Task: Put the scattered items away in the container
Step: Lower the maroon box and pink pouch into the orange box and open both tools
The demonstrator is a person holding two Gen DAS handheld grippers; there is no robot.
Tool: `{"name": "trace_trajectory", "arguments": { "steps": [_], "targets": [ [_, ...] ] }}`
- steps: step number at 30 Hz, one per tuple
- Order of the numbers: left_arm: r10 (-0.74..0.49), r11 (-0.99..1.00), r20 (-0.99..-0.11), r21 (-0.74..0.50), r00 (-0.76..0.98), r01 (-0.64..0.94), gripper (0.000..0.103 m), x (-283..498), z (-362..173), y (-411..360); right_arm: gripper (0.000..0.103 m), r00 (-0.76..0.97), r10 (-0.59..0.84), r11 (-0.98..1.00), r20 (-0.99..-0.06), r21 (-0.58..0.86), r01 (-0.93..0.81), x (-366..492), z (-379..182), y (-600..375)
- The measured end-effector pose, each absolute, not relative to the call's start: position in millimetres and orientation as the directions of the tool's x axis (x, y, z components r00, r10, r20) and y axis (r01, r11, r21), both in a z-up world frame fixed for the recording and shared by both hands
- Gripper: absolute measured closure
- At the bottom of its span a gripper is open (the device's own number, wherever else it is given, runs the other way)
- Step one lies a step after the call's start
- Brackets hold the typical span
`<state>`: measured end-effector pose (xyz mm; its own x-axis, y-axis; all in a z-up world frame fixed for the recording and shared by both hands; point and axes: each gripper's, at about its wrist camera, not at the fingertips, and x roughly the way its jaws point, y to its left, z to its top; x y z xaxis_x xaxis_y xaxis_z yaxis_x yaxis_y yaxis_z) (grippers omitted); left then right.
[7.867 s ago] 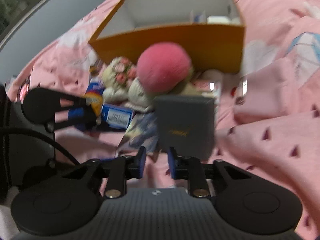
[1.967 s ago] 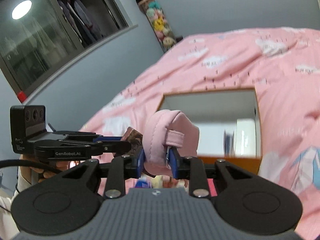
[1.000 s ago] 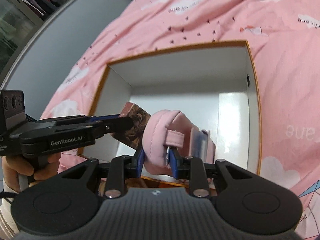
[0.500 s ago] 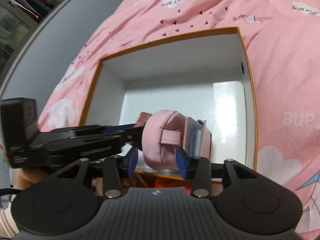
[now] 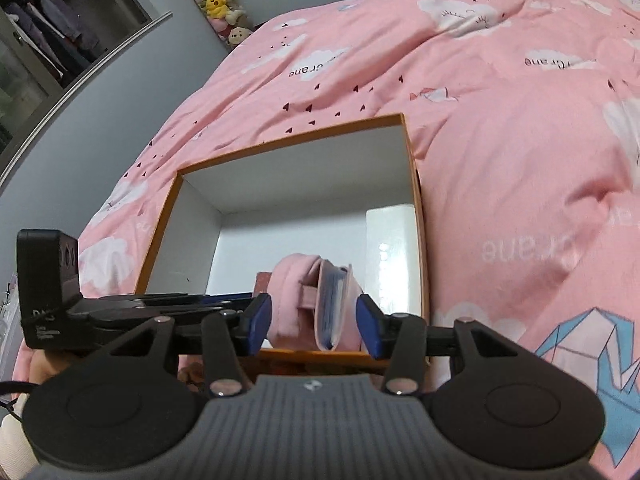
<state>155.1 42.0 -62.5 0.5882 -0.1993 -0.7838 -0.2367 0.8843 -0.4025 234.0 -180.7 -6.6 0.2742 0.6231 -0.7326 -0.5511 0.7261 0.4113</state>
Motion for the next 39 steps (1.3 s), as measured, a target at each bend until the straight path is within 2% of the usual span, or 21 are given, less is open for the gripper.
{"name": "trace_trajectory", "arguments": {
  "steps": [9,15,20,28,32,39],
  "targets": [
    [-0.287,0.858,-0.759,-0.475,0.585,-0.195,0.067,149.3,-65.3,52.7,0.052,0.258,0.637,0.725,-0.727,0.450,-0.521,232.6,-20.1,-182.9],
    [-0.297,0.850,-0.764,-0.485,0.573,-0.207,0.079,152.6,-69.1,55.7,0.054,0.249,0.641,0.727,-0.726,0.470,-0.501,232.8,-28.3,-182.5],
    [-0.321,0.835,-0.759,-0.509,0.567,-0.208,0.081,153.0,-72.0,58.2,0.054,0.242,0.641,0.728,-0.729,0.477,-0.492,230.5,-32.0,-181.6],
    [-0.278,0.862,-0.778,-0.461,0.563,-0.210,0.079,151.1,-66.5,52.7,0.054,0.267,0.639,0.733,-0.721,0.467,-0.495,225.6,-26.7,-184.5],
    [-0.271,0.866,-0.779,-0.453,0.565,-0.210,0.068,149.9,-65.2,51.8,0.049,0.278,0.647,0.729,-0.710,0.469,-0.499,222.7,-25.1,-186.4],
    [-0.265,0.866,-0.776,-0.453,0.573,-0.212,0.068,148.8,-63.6,51.8,0.045,0.296,0.648,0.731,-0.702,0.465,-0.499,216.4,-24.2,-190.7]
  ]
}}
